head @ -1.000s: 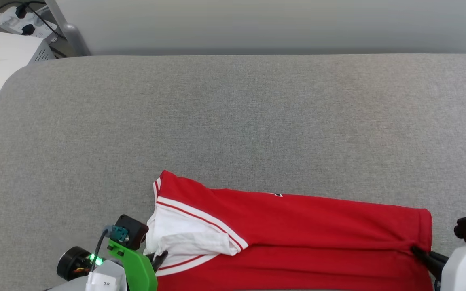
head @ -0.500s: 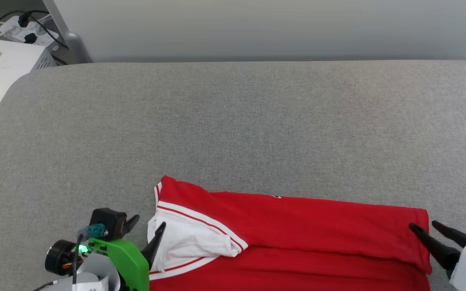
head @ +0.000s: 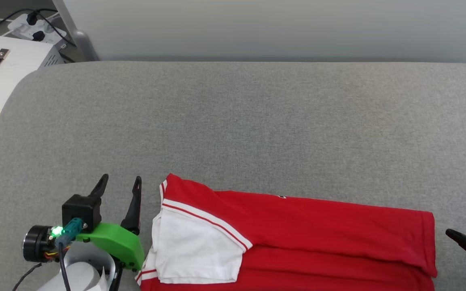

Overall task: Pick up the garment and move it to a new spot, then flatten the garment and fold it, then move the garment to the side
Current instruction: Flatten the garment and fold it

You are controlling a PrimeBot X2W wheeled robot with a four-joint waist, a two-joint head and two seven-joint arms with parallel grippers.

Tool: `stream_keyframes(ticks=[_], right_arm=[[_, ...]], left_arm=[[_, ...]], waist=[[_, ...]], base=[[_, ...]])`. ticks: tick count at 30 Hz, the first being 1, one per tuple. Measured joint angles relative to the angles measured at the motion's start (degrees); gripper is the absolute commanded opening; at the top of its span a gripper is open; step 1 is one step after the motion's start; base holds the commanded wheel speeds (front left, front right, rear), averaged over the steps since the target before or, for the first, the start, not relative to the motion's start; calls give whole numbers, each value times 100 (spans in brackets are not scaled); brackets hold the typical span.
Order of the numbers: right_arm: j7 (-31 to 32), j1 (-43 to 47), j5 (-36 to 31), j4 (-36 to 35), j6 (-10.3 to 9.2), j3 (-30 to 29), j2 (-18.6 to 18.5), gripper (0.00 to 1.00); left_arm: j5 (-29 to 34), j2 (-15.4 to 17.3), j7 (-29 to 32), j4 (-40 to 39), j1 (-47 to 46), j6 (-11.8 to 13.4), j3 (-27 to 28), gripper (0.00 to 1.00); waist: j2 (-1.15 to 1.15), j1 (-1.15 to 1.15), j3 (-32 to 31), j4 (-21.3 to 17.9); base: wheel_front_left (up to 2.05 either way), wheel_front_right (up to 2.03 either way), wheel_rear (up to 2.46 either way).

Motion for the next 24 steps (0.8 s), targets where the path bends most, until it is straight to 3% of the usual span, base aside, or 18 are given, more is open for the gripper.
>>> stream_keyframes(ticks=[6, 9, 24], right_arm=[[324, -164, -22, 567, 0, 160, 355, 100], [375, -262, -62, 770, 0, 311, 516, 100], [237, -626, 45, 1143, 0, 1034, 971, 100]], left_arm=[[937, -565, 0, -70, 553, -15, 935, 100], [1324, -849, 0, -77, 774, -144, 1335, 100], [3031, -2265, 0, 169, 1446, -1160, 2691, 100]], waist=[[0, 0, 97, 146], [0, 0, 141, 222], [0, 0, 168, 347]], base=[[0, 0, 0], [0, 0, 0], [0, 0, 0]])
